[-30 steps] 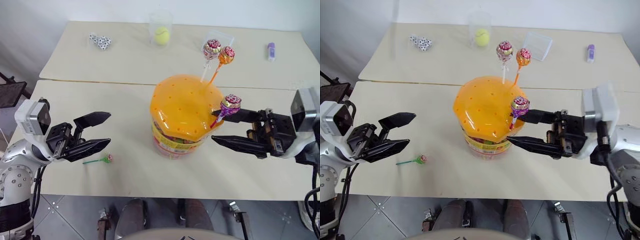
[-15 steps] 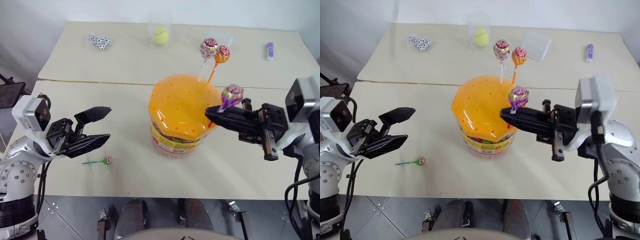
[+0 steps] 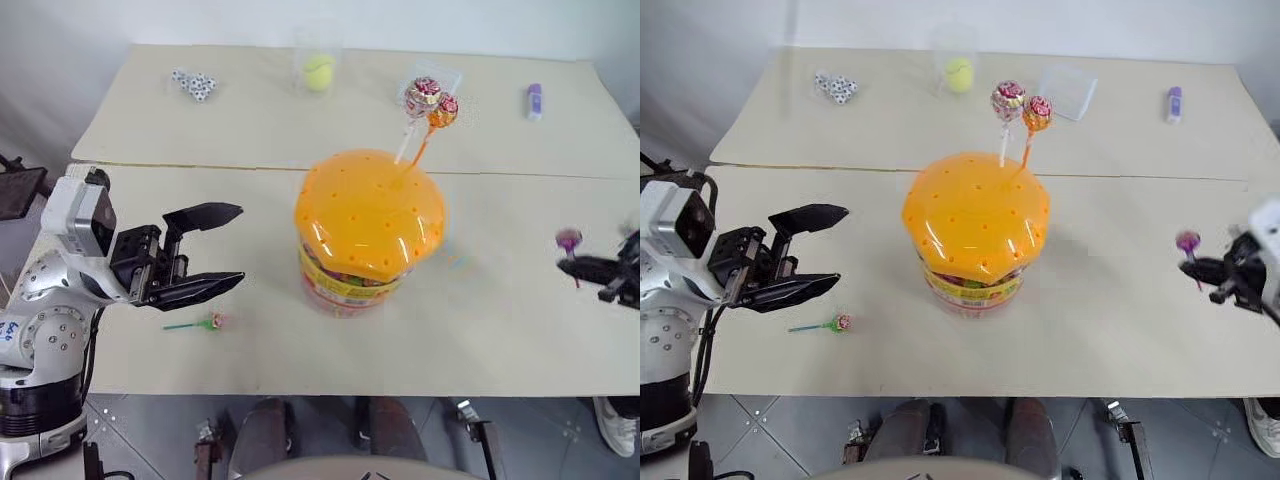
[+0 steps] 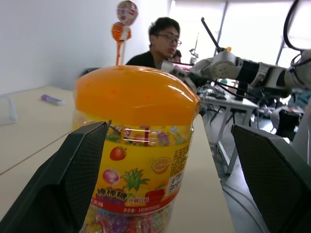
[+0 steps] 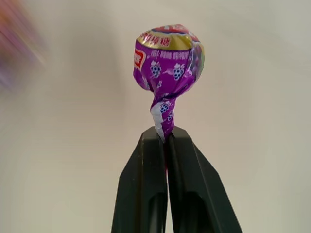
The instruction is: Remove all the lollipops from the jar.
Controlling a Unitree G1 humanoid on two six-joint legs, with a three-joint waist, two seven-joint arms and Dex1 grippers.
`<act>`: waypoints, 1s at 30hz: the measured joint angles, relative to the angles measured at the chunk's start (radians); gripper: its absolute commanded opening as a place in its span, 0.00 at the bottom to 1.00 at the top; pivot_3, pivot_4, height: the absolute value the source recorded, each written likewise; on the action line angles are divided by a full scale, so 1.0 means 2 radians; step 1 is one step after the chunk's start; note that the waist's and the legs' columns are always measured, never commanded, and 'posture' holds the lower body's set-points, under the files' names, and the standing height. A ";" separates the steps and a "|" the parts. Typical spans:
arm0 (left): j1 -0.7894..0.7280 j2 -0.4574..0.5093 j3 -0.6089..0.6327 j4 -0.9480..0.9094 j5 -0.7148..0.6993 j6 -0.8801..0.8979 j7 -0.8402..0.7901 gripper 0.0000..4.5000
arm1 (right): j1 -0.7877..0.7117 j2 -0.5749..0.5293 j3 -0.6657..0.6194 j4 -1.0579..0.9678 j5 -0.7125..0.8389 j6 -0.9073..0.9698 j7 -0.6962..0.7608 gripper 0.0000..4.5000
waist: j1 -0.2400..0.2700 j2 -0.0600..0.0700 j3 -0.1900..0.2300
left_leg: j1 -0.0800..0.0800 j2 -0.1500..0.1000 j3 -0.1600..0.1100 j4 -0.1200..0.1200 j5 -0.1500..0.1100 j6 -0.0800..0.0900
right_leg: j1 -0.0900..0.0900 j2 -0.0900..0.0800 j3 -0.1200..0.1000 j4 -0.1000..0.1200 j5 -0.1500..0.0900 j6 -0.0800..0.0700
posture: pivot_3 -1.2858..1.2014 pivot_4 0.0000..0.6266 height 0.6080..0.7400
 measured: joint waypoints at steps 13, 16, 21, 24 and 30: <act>-0.008 -0.001 0.000 -0.001 -0.001 -0.005 -0.001 0.96 | -0.010 0.078 -0.031 0.016 0.010 -0.047 0.150 0.66 | 0.002 0.001 0.000 | 0.000 0.000 -0.001 0.000 0.000 0.000 | 0.000 0.000 0.000 0.000 0.000 0.000 | 0.52 0.24 1.00; -0.009 -0.021 0.021 0.001 -0.032 0.004 0.032 0.96 | -0.058 0.123 -0.066 -0.030 0.071 -0.047 0.158 0.73 | 0.003 0.001 0.001 | 0.000 0.000 -0.002 0.000 0.000 0.000 | 0.000 0.000 0.000 0.000 0.000 0.000 | 0.52 0.24 1.00; -0.003 -0.033 0.050 0.017 -0.065 0.015 0.072 0.96 | -0.186 0.171 -0.072 -0.107 0.178 -0.012 0.090 0.73 | 0.001 0.001 0.000 | 0.000 0.001 -0.003 0.000 0.000 0.000 | 0.000 0.000 0.000 0.001 0.000 0.000 | 0.52 0.24 1.00; 0.005 -0.036 0.051 0.020 -0.069 0.022 0.080 0.96 | -0.232 0.176 -0.046 -0.128 0.202 0.007 0.070 0.73 | 0.005 0.001 0.001 | 0.000 0.000 -0.003 0.000 0.000 0.000 | 0.000 0.000 -0.001 0.001 0.000 0.000 | 0.52 0.24 1.00; 0.010 -0.036 0.052 0.017 -0.072 0.027 0.084 0.96 | -0.355 0.214 0.047 -0.111 0.202 0.048 0.008 0.73 | 0.004 0.001 0.001 | -0.001 0.000 -0.002 0.000 0.000 0.000 | 0.000 0.000 -0.001 0.001 0.000 0.000 | 0.52 0.24 1.00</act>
